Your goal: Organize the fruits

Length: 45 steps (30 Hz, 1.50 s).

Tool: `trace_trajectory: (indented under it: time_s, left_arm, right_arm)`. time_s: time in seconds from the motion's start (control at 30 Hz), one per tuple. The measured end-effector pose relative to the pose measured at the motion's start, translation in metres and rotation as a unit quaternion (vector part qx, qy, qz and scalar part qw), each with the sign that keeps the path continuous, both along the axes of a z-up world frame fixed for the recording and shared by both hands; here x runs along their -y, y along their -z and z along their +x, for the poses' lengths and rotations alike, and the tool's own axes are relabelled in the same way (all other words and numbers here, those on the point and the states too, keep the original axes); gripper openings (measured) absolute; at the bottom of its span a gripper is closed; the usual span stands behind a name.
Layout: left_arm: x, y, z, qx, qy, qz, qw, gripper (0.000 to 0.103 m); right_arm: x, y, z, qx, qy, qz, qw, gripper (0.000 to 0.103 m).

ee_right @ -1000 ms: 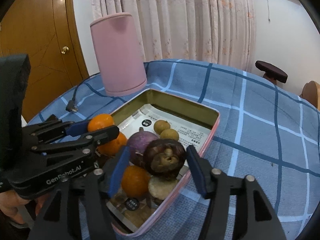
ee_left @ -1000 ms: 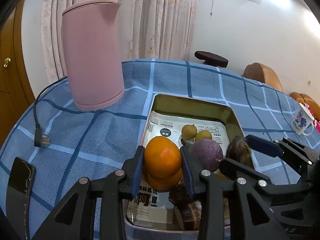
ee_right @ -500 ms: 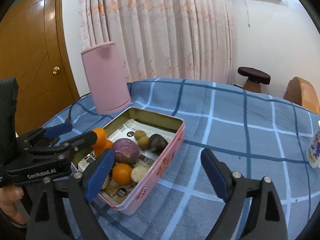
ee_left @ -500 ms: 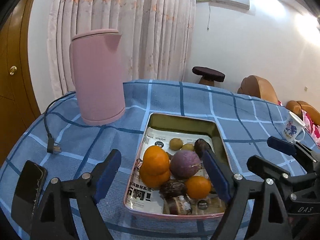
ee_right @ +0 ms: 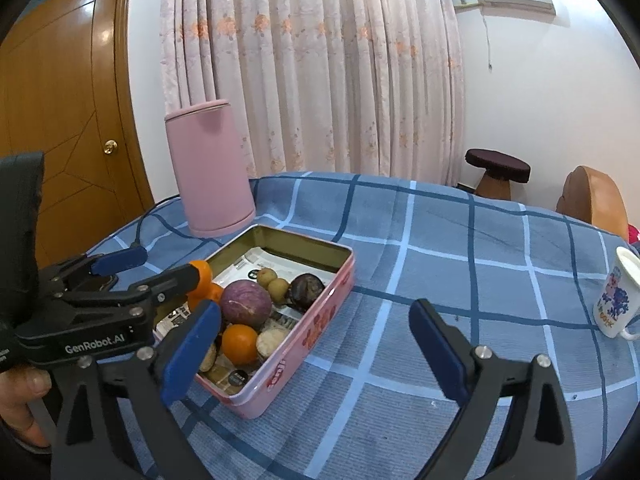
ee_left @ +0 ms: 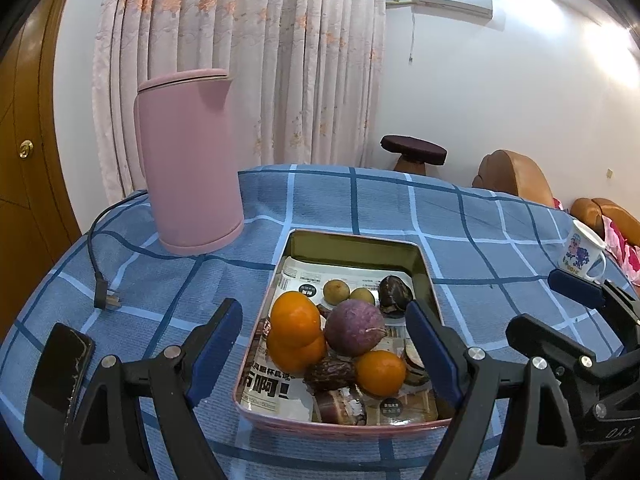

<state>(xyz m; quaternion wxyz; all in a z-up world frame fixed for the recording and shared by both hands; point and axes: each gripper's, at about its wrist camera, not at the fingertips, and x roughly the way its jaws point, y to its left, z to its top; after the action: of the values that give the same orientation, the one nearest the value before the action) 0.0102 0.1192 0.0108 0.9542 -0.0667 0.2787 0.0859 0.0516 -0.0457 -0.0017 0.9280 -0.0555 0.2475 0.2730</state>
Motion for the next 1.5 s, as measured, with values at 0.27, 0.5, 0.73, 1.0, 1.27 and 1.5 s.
trace_trajectory:
  time_s: [0.27,0.5,0.73,1.0,1.27,1.5]
  left_arm:
    - [0.003,0.002,0.000,-0.002,0.002,0.002,1.0000,0.085]
    - [0.007,0.002,0.000,-0.002,0.003,0.010,0.9999,0.085]
    - [0.009,0.004,0.000,-0.006,0.002,0.010,0.9999,0.085]
    - [0.011,0.005,0.003,-0.014,0.001,0.012,0.9998,0.085]
    - [0.018,0.003,0.003,-0.016,0.008,0.015,0.9997,0.085]
    - [0.023,0.003,0.003,-0.018,0.009,0.022,0.9996,0.085]
  right_arm:
    - [0.002,0.001,0.000,-0.001,0.002,0.000,1.000,0.098]
    - [0.006,0.004,0.001,-0.004,0.005,0.002,1.000,0.098]
    - [0.008,0.004,0.002,-0.005,0.007,0.001,1.000,0.098]
    - [0.014,0.002,0.003,0.000,0.012,0.008,1.000,0.098]
    - [0.019,0.000,0.002,0.003,0.017,0.013,1.000,0.098]
    - [0.023,-0.002,0.000,0.006,0.017,0.016,1.000,0.098]
